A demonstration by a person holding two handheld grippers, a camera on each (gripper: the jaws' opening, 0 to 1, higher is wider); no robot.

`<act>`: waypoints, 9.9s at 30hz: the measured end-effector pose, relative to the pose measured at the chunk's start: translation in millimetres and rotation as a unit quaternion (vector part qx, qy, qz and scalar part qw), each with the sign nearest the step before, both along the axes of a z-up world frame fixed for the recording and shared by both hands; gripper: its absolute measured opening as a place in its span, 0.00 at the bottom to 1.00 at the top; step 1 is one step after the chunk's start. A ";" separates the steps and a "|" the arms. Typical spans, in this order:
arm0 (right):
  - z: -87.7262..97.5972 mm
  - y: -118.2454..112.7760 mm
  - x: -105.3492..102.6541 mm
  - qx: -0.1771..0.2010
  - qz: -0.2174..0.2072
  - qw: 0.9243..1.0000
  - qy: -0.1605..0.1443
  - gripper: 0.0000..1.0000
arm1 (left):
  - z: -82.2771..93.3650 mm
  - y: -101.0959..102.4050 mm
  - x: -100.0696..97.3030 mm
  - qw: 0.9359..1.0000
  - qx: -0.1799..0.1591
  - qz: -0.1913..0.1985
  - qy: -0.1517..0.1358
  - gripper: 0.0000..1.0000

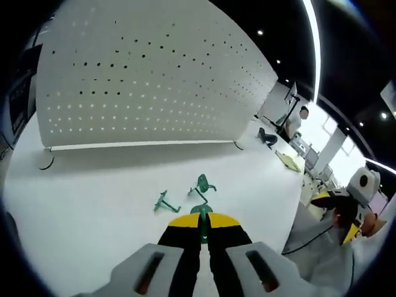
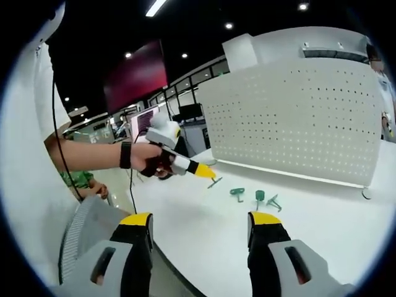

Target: Insert the hook assembly into the mounting plate slot until the hook locks in place.

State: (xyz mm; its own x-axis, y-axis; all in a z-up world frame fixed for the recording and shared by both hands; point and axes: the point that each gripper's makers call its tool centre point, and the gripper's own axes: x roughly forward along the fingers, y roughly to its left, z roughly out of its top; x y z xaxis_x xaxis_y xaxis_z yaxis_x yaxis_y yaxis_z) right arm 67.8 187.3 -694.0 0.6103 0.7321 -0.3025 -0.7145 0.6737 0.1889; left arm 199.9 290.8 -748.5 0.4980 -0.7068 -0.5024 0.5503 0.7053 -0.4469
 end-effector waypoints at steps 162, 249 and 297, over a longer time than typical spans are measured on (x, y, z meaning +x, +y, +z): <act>29.4 -0.2 29.9 0.033 -0.040 0.997 -0.060 0.22 | 120.3 -27.9 -12.2 0.981 -0.052 0.083 -0.166 0.03; 22.8 -25.7 9.3 0.010 -0.121 0.991 -0.055 0.54 | 209.6 76.4 182.9 0.911 0.152 0.256 -0.285 0.03; 19.9 -34.3 15.8 0.008 -0.139 0.989 -0.049 0.54 | 214.6 80.2 222.4 0.905 0.166 0.287 -0.267 0.02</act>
State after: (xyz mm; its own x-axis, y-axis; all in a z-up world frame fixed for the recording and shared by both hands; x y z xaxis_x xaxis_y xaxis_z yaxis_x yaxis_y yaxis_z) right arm 83.6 153.0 -674.1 0.8142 0.5363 -0.2224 -0.5178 0.8440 0.1396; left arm 422.3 371.0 -533.9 0.9697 -0.1082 -0.2190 0.1251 0.9900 0.0646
